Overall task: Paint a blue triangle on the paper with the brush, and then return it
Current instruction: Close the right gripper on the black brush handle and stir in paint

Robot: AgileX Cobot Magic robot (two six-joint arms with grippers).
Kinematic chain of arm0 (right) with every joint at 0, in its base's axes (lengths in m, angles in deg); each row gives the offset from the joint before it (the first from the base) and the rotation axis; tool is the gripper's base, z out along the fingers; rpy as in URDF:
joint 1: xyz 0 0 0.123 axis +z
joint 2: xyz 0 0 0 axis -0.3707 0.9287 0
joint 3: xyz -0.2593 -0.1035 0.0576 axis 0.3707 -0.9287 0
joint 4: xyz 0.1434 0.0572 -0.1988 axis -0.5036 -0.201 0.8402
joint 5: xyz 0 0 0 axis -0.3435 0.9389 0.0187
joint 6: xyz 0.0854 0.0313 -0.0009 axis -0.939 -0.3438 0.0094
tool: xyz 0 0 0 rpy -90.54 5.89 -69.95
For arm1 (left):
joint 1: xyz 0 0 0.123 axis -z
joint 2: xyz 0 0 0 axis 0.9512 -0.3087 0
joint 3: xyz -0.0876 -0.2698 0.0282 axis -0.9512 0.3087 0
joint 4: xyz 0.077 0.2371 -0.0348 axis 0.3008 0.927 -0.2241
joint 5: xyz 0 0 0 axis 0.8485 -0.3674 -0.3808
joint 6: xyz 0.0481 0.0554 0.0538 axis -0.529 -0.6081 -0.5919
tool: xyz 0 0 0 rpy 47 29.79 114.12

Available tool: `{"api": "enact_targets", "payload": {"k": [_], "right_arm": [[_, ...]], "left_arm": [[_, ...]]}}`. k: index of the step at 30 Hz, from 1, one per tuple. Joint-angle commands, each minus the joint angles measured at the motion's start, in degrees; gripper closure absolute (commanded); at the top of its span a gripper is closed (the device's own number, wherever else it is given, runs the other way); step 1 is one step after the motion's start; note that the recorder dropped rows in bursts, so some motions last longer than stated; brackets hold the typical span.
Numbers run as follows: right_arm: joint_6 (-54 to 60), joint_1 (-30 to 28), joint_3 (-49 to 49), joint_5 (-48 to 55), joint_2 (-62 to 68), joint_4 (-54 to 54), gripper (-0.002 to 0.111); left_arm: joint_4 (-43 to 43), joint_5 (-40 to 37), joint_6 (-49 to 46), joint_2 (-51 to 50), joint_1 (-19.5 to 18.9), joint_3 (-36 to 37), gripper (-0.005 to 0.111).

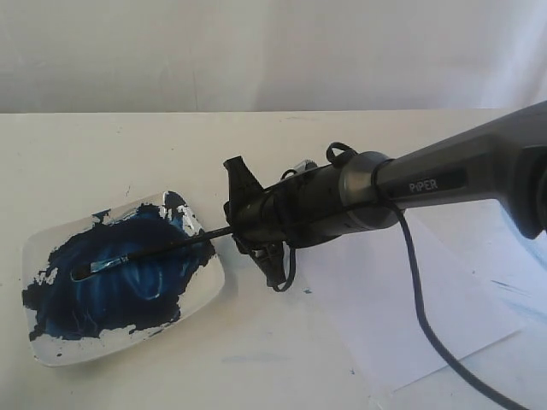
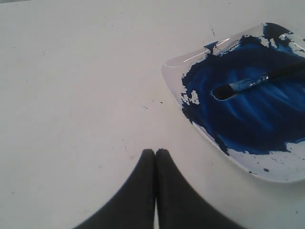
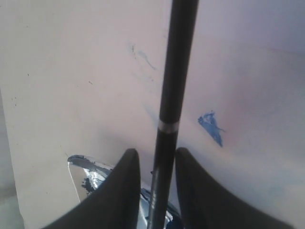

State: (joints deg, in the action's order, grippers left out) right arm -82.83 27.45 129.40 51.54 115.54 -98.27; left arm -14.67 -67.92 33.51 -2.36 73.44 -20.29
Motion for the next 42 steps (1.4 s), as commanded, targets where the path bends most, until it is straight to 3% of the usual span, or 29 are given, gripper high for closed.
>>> {"api": "enact_targets", "payload": {"k": [1,42], "right_arm": [[-0.03,-0.21,0.21,-0.34,0.06,0.30,0.082],[-1.72,-0.77,3.77,2.76,4.05,0.30,0.082]], "left_arm": [[-0.35,-0.07,0.32,0.24,-0.01,0.23,0.107],[-0.35,-0.07,0.32,0.24,-0.01,0.23,0.107]]}}
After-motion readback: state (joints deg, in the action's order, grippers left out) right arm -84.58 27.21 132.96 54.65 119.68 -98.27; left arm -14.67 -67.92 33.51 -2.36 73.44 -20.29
